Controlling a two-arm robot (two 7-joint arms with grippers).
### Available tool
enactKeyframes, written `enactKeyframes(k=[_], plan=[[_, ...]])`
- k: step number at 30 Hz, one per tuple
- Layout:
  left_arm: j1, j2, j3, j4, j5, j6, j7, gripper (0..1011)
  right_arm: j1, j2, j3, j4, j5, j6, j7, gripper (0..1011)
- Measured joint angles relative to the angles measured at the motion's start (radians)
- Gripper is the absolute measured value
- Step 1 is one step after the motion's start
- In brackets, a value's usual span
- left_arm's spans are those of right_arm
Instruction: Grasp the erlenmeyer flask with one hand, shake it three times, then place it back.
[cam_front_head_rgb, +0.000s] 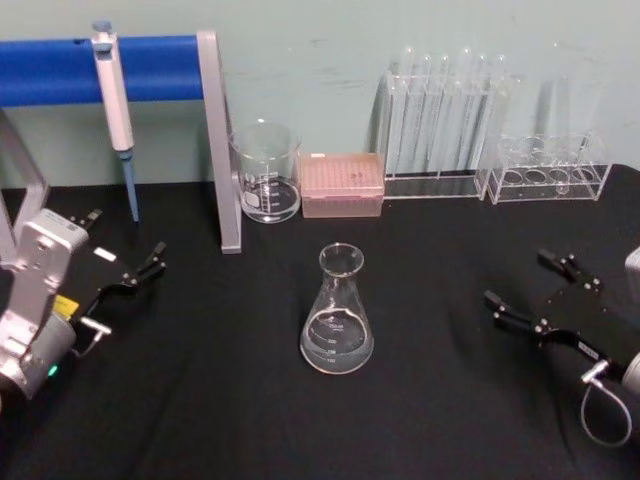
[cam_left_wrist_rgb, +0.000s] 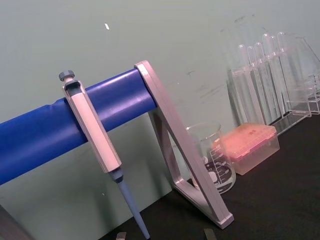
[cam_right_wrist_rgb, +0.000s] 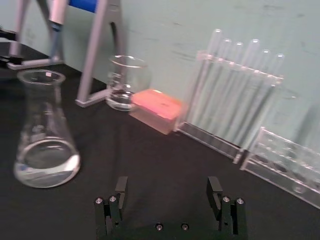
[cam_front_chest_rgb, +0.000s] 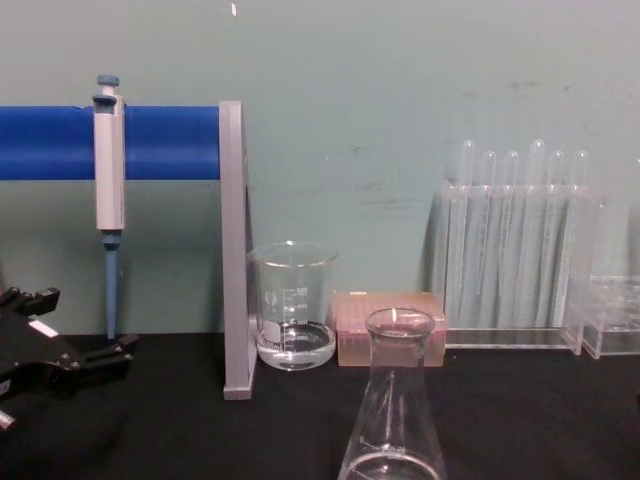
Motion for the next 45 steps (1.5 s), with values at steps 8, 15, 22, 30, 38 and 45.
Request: enactKeyframes(k=[8, 15, 22, 30, 38, 45], plan=[[0.000, 0.000, 0.000, 0.000, 0.000, 0.000, 0.000, 1001, -0.016, -0.005, -0.005, -0.025, 0.020, -0.014, 0.082, 1000], [0.000, 0.000, 0.000, 0.000, 0.000, 0.000, 0.000, 1001, 0.001, -0.033, -0.029, -0.019, 0.033, -0.020, 0.168, 1000], [0.000, 0.000, 0.000, 0.000, 0.000, 0.000, 0.000, 1001, 0.036, -0.072, -0.056, 0.012, 0.039, -0.019, 0.241, 1000], [0.000, 0.000, 0.000, 0.000, 0.000, 0.000, 0.000, 1001, 0.095, -0.125, -0.085, 0.070, 0.035, -0.015, 0.307, 1000], [0.000, 0.000, 0.000, 0.000, 0.000, 0.000, 0.000, 1001, 0.158, -0.179, -0.112, 0.138, 0.020, -0.012, 0.355, 1000], [0.000, 0.000, 0.000, 0.000, 0.000, 0.000, 0.000, 1001, 0.208, -0.219, -0.136, 0.194, 0.017, -0.015, 0.387, 1000]])
